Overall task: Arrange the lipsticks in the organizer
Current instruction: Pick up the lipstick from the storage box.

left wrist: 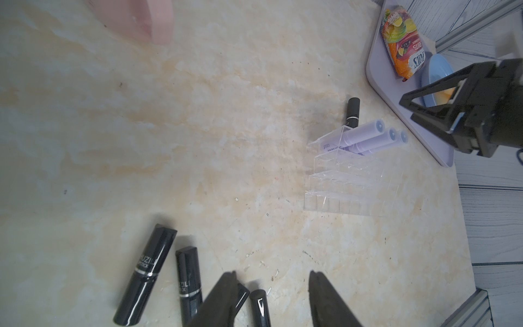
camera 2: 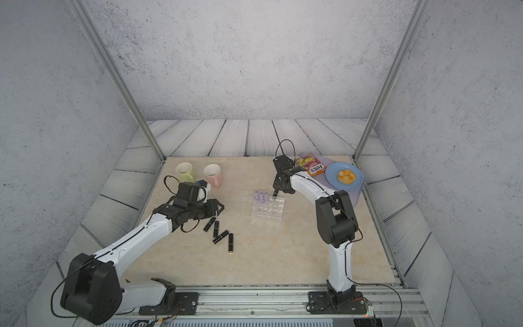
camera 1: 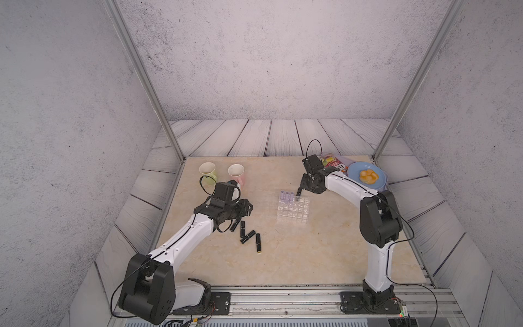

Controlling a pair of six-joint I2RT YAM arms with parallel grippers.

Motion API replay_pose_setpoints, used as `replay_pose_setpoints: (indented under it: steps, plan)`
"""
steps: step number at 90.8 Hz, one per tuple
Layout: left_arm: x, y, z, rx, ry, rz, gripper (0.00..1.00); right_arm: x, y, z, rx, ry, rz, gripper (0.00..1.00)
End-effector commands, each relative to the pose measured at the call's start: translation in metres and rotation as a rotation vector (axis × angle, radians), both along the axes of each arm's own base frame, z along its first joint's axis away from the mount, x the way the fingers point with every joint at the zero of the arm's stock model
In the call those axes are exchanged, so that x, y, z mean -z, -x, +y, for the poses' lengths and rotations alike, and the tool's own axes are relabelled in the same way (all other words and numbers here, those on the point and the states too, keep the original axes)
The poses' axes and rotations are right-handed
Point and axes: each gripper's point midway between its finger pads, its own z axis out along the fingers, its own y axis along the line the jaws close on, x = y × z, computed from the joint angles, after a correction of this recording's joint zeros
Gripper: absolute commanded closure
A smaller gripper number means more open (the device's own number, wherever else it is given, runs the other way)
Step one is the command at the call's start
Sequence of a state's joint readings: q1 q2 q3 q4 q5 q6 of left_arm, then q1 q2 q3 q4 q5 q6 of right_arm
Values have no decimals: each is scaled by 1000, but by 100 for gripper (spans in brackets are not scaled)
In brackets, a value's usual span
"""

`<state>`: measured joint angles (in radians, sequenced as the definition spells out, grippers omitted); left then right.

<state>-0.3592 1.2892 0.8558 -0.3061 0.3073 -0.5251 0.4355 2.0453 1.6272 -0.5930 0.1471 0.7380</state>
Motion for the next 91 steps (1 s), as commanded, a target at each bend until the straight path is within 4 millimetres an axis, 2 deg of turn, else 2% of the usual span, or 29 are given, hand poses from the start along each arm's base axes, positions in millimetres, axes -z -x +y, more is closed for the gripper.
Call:
replay_pose_setpoints:
  steps: [1, 35, 51, 70, 91]
  plan:
    - [-6, -5, -1, -6, 20, -11, 53, 17, 12, 9, -3, -42, 103, 47]
    - [-5, -5, -4, 3, 35, -5, 53, 30, 0, 26, -33, -72, 125, 48]
    - [-5, -6, -5, 5, 39, -6, 53, 47, -2, 32, -38, -68, 167, 49]
    - [-5, -6, -5, 5, 41, -6, 53, 52, -9, 45, -71, -25, 161, 51]
    - [-7, -5, -5, 7, 43, -9, 53, 70, -8, 42, -68, 15, 202, 52]
